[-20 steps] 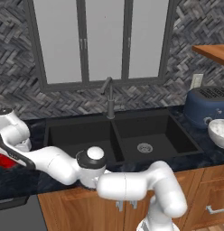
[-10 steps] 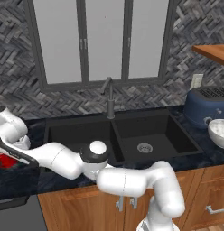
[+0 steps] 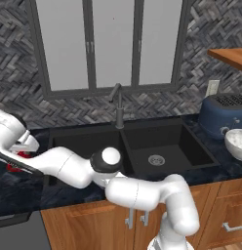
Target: Pick the mug and place it in the sink. Pick the bowl and place it in the open cabinet and then close the cabinet.
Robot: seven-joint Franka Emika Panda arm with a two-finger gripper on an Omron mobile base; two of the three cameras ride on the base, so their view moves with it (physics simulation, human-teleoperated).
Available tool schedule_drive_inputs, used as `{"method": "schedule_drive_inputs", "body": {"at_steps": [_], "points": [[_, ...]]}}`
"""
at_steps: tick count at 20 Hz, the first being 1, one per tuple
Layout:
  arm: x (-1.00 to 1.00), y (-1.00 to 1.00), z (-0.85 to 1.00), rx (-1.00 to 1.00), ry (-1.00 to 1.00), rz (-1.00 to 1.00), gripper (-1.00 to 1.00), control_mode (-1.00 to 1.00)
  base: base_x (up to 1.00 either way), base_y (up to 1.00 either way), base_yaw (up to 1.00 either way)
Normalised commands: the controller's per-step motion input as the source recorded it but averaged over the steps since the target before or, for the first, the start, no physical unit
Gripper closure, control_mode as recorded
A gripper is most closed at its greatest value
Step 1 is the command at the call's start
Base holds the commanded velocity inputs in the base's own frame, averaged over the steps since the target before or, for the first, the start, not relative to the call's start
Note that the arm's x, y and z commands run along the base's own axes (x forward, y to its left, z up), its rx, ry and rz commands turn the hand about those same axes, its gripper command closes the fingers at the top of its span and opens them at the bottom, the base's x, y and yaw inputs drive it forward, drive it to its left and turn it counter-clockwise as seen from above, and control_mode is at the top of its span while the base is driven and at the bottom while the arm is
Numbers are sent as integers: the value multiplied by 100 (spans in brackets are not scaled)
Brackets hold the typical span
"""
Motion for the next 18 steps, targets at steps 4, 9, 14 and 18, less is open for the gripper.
{"method": "schedule_drive_inputs", "body": {"at_steps": [4,9,14,18], "points": [[4,-100,0,14,0,-37,100,-100,0,0,0],[5,-100,-4,21,-2,-50,100,-100,0,0,0],[9,-100,-14,13,0,-63,100,-100,0,0,0],[22,-84,-53,1,-13,-67,100,-100,0,0,0]]}}
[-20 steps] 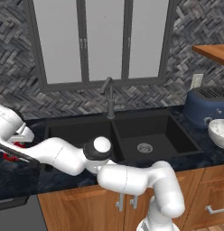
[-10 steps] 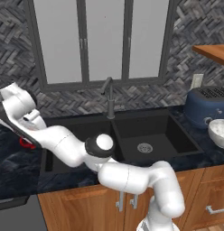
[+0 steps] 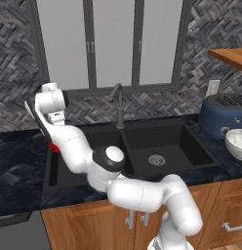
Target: Pick the mug and place it in the sink. Pick the bowl and place it in the open cabinet and then close the cabinet.
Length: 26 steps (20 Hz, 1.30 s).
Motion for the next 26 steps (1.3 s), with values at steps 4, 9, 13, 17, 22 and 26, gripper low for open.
{"method": "schedule_drive_inputs", "body": {"at_steps": [4,9,13,17,22,26], "points": [[15,-69,-36,-1,-49,-50,100,-100,0,0,0],[-39,-83,-29,-8,-49,-7,100,-100,0,0,0],[12,-93,-54,-9,-22,15,100,-100,0,0,0],[45,-70,-26,-1,-7,15,100,-100,0,0,0],[22,-10,-10,-1,6,4,100,-100,0,0,0],[24,0,-25,0,0,0,100,-100,0,0,0]]}}
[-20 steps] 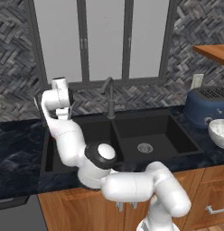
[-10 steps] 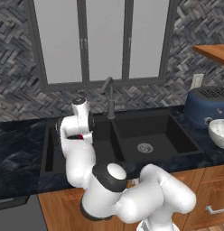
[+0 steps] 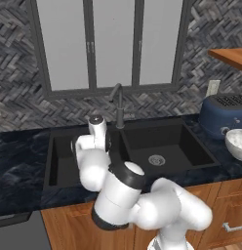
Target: Pick the mug and place it in the sink. Pick the bowl and place it in the open cabinet and then close the cabinet.
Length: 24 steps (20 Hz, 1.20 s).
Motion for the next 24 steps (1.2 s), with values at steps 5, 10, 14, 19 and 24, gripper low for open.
{"method": "schedule_drive_inputs", "body": {"at_steps": [5,10,14,19,24], "points": [[40,0,-49,-2,9,-1,100,-100,0,0,0],[33,-10,-35,-5,4,-1,100,-100,0,0,0],[32,-10,-46,-8,1,-2,100,-100,0,0,0],[48,-9,-61,-16,0,-3,100,-100,0,0,0],[27,-3,-40,-1,4,0,100,-100,0,0,0]]}}
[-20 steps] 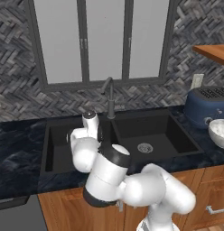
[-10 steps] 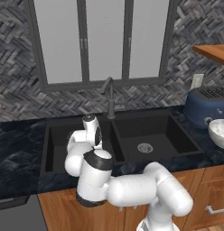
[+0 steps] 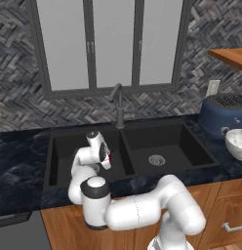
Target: Pick the mug and place it in the sink. Pick the bowl and place it in the open cabinet and then close the cabinet.
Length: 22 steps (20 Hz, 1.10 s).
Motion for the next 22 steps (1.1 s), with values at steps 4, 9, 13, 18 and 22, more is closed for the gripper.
{"method": "schedule_drive_inputs", "body": {"at_steps": [4,9,13,18,22], "points": [[14,-1,-37,1,8,0,100,-100,0,0,0],[11,-6,-36,6,9,0,100,-100,0,0,0],[0,0,-36,9,9,0,100,-100,0,0,0],[0,0,-31,8,3,0,-100,-100,0,0,0],[0,0,0,0,0,0,-100,-100,0,0,0]]}}
